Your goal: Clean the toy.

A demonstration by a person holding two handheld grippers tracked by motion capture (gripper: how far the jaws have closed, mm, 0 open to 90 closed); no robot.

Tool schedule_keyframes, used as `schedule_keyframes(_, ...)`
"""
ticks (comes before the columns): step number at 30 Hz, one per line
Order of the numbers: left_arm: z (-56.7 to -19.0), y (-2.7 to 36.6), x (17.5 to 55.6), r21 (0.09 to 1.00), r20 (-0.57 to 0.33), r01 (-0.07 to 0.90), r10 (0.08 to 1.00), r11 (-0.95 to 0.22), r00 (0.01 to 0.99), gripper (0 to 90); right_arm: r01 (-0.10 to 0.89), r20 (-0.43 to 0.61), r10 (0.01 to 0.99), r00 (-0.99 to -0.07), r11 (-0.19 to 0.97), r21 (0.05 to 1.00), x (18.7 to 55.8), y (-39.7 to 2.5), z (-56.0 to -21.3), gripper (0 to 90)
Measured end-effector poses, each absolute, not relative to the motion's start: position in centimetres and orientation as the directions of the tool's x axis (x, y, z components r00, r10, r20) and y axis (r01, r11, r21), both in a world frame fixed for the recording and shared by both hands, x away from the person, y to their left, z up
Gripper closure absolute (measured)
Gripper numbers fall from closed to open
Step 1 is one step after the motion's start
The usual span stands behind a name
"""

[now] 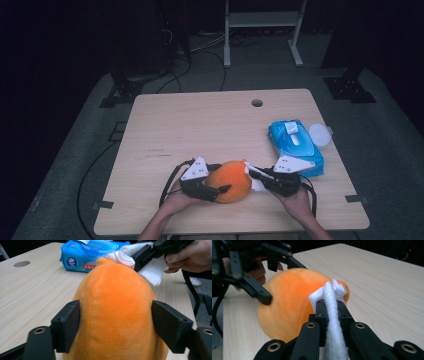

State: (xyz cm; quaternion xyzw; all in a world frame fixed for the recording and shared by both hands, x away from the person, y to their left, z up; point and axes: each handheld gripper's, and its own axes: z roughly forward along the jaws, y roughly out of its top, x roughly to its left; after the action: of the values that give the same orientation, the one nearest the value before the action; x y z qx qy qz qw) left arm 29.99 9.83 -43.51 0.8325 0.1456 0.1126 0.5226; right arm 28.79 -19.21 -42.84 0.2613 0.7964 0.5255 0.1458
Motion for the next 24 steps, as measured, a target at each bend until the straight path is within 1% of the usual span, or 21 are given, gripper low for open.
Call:
schedule_keyframes(4, -43.4, 8.7, 29.1, 0.893, 0.101, 0.058, 0.325, -0.447, 0.940, 30.2, 0.194, 0.000, 0.534, -0.845, 0.307, 0.932, 28.2, -17.9, -41.4, 82.2)
schedule_keyframes(6, -43.3, 8.0, 28.5, 0.885, 0.136, 0.016, 0.292, -0.465, 0.947, 30.8, 0.181, -0.007, 0.527, -0.850, 0.304, 0.935, 28.3, -17.6, -40.9, 82.2)
schedule_keyframes(8, -43.2, 7.5, 28.0, 0.872, 0.179, -0.021, 0.279, -0.489, 0.943, 30.7, 0.180, -0.015, 0.535, -0.845, 0.310, 0.934, 28.5, -17.8, -40.9, 82.2)
schedule_keyframes(10, -43.1, 7.6, 28.2, 0.879, 0.162, -0.007, 0.283, -0.477, 0.945, 29.5, 0.204, 0.001, 0.552, -0.834, 0.307, 0.929, 28.9, -18.5, -41.4, 82.2)
schedule_keyframes(11, -43.1, 7.8, 28.4, 0.890, 0.141, 0.009, 0.292, -0.457, 0.946, 27.2, 0.218, 0.012, 0.560, -0.828, 0.303, 0.928, 29.0, -18.9, -41.7, 82.3)
schedule_keyframes(13, -42.9, 8.1, 28.8, 0.899, 0.099, 0.059, 0.332, -0.435, 0.938, 18.9, 0.236, 0.031, 0.568, -0.822, 0.291, 0.927, 29.1, -19.5, -42.0, 82.3)
schedule_keyframes(14, -42.9, 8.0, 29.1, 0.891, 0.079, 0.100, 0.368, -0.442, 0.926, 11.7, 0.234, 0.027, 0.568, -0.822, 0.296, 0.926, 29.1, -19.6, -42.0, 82.3)
schedule_keyframes(15, -42.9, 8.1, 29.5, 0.883, 0.036, 0.147, 0.379, -0.445, 0.925, 6.7, 0.234, 0.024, 0.568, -0.823, 0.300, 0.925, 29.1, -19.6, -42.0, 82.3)
schedule_keyframes(16, -43.1, 8.1, 29.7, 0.883, -0.010, 0.185, 0.378, -0.431, 0.926, 7.0, 0.234, 0.025, 0.566, -0.824, 0.300, 0.925, 29.1, -19.6, -42.0, 82.3)
schedule_keyframes(17, -43.2, 8.1, 29.7, 0.889, -0.013, 0.186, 0.382, -0.420, 0.924, 9.6, 0.232, 0.022, 0.566, -0.824, 0.301, 0.925, 29.1, -19.5, -41.9, 82.3)
schedule_keyframes(18, -43.2, 7.9, 29.4, 0.888, 0.017, 0.156, 0.371, -0.433, 0.929, 15.4, 0.235, 0.022, 0.569, -0.822, 0.303, 0.924, 29.0, -19.4, -41.9, 82.3)
schedule_keyframes(20, -43.1, 7.4, 28.8, 0.886, 0.051, 0.120, 0.350, -0.448, 0.935, 22.2, 0.225, 0.022, 0.559, -0.829, 0.297, 0.928, 28.8, -19.0, -41.5, 82.3)
schedule_keyframes(22, -43.1, 6.6, 28.1, 0.873, 0.113, 0.060, 0.321, -0.485, 0.940, 23.4, 0.208, 0.024, 0.530, -0.848, 0.291, 0.934, 28.4, -18.0, -41.1, 82.3)
schedule_keyframes(24, -43.0, 6.2, 27.6, 0.860, 0.151, 0.028, 0.305, -0.510, 0.940, 23.7, 0.182, 0.005, 0.494, -0.869, 0.310, 0.933, 27.8, -16.9, -40.9, 82.2)
